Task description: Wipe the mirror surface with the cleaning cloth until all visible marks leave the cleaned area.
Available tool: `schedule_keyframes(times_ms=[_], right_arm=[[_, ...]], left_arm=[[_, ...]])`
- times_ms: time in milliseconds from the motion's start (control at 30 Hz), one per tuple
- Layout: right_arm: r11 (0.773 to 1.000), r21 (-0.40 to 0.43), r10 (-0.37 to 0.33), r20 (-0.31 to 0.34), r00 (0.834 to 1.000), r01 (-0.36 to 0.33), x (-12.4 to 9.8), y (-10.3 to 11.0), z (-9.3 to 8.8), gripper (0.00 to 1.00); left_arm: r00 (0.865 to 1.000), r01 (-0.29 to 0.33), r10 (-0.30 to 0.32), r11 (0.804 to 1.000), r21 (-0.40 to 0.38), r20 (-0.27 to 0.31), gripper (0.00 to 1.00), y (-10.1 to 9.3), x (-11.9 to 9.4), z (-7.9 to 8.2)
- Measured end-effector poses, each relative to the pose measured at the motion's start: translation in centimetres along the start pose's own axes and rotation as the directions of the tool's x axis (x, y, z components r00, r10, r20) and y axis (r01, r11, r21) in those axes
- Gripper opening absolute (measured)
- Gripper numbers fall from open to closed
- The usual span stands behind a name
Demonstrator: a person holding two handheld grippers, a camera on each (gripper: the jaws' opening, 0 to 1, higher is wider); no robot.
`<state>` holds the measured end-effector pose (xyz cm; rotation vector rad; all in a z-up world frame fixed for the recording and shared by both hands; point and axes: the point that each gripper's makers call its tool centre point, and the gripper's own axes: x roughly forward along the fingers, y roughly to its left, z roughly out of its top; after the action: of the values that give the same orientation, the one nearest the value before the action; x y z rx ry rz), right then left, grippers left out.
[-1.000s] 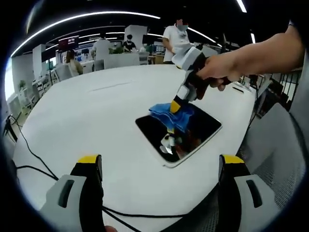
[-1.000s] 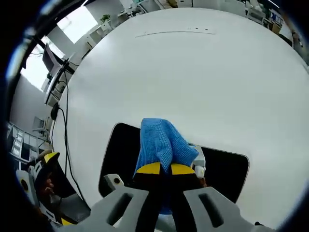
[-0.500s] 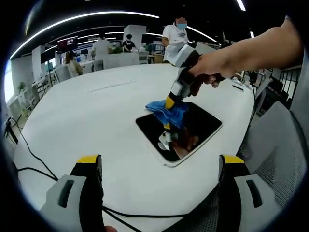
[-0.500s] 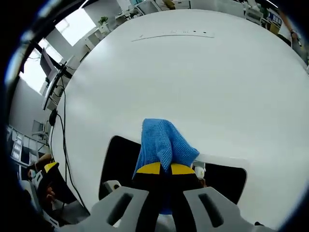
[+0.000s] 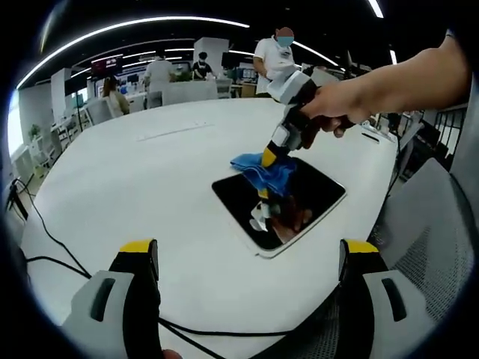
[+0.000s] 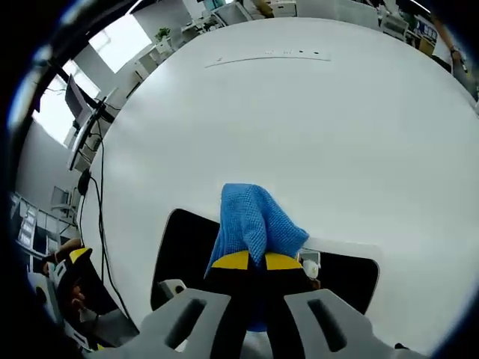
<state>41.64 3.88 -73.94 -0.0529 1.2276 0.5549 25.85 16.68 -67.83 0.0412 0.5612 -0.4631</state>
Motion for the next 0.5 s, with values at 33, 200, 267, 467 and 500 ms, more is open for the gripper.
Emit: schedule_keyframes(times_ms=[33,200,267,467,500], right_arm=[[1.0,0.0,-0.001,0.0,1.0,0.001,0.0,-0.1,0.0,0.0],[1.0,-0.008,-0.009,0.001,1.0,0.009,-0.2,-0.6,0.0,0.0],[1.0,-0.009,-0.015,0.005,1.0,0.015,-0.3,-0.8,0.0,0.0],[1.0,-0.009,-0.022,0.006,1.0,0.022,-0.7,-1.7,-0.2,0.0],[1.0,-0.007,-0.022,0.007,1.0,0.022,-0.8,-1.8,-0.2,0.0]], left_arm=[[1.0,-0.001,0.001,1.0,-0.001,-0.001,0.99,0.0,0.0,0.0],[1.0,-0.017,0.017,1.0,0.002,0.006,0.99,0.3,-0.2,0.2],[0.999,-0.029,0.029,1.0,0.005,0.014,0.99,0.5,-0.3,0.4],[1.0,-0.016,0.016,1.0,-0.005,-0.005,0.99,0.3,-0.2,0.0],[1.0,-0.014,0.014,1.0,-0.009,-0.01,0.99,0.2,-0.2,-0.1]])
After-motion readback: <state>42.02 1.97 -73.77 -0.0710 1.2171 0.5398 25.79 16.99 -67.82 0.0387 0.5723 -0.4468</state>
